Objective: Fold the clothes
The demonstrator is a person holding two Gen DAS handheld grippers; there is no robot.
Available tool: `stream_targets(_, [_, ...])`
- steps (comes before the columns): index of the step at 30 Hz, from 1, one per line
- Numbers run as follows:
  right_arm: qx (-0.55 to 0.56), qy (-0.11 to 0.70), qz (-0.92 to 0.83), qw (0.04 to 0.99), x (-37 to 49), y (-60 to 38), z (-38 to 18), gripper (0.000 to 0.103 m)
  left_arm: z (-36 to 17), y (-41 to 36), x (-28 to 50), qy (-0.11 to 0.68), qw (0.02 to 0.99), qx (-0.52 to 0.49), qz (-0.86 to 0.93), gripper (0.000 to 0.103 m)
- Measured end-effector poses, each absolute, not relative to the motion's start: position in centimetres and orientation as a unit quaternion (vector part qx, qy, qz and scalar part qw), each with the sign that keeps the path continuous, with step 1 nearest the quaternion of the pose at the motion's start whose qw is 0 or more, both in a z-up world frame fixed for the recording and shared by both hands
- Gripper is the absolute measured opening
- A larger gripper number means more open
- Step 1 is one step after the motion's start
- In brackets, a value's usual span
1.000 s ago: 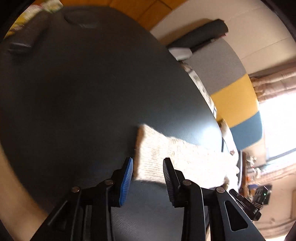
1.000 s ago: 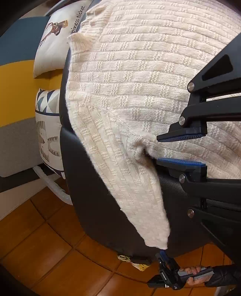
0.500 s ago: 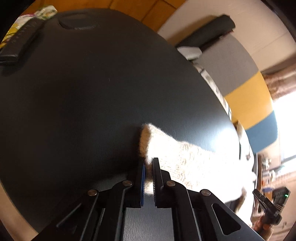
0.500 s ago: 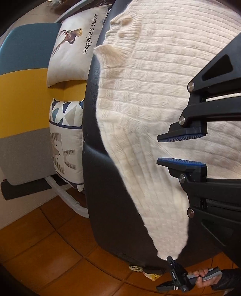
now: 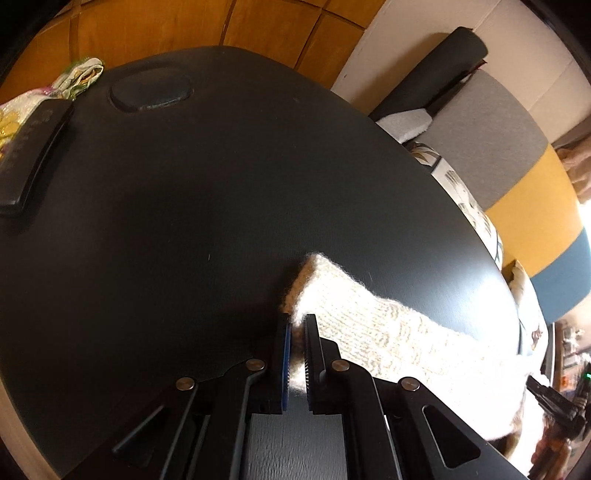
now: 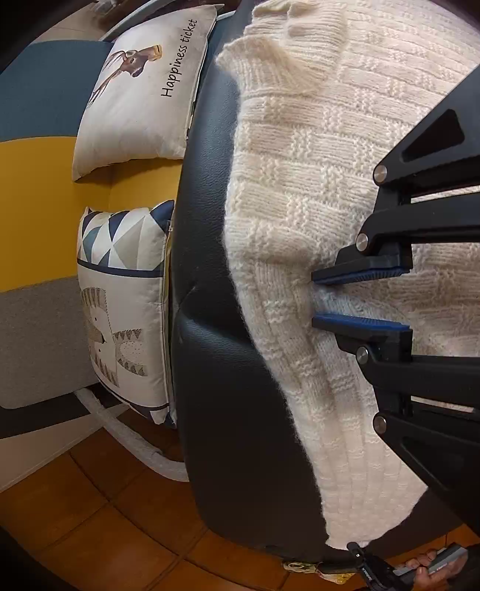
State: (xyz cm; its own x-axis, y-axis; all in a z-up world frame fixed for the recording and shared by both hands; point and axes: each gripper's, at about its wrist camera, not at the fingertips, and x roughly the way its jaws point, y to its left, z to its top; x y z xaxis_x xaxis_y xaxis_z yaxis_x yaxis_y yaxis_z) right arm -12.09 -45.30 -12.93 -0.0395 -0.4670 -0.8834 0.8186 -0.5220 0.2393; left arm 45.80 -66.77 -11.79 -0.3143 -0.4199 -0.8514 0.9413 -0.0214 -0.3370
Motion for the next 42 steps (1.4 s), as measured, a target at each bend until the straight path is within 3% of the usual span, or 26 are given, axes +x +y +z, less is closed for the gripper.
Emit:
stream_targets(6, [0.524,0.163,-0.694,0.466,-12.0,-45.3,-12.1,0.016,-11.5,-69.0,44.7,0.463,0.527,0.294,-0.649,0.007])
stream_targets(10, [0.524,0.125,-0.654,0.531,-9.4,-40.2,-9.7,0.016,-9.5,-67.5,45.5,0.460,0.519,0.284,-0.663,0.008])
stream_targets(16, [0.535,0.119,-0.619,0.563,-4.6,-28.9,-9.3,0.016,-5.1,-59.2,43.5,0.410,0.386,0.297,-0.771,0.010])
stream_targets(24, [0.549,0.159,-0.649,0.502,-1.4,-16.0,-11.5,0.016,-8.4,-41.7,34.4,0.394,0.151,0.388,-0.819,0.013])
stream_targets(35, [0.533,0.200,-0.702,0.428,-1.8,-8.1,-13.4,0.015,-11.7,-34.1,32.5,0.431,0.140,0.425,-0.784,0.014])
stream_targets(36, [0.530,0.207,-0.704,0.424,-1.7,-8.0,-13.3,0.015,-11.7,-33.9,32.7,0.436,0.144,0.419,-0.783,0.013])
stream_targets(38, [0.522,0.227,-0.710,0.413,-1.6,-7.9,-13.2,0.014,-11.4,-33.1,32.4,0.418,0.154,0.412,-0.795,0.000])
stream_targets(42, [0.514,0.239,-0.716,0.407,-1.7,-7.5,-13.2,0.014,-8.3,-31.6,31.7,0.381,0.153,0.373,-0.832,0.000])
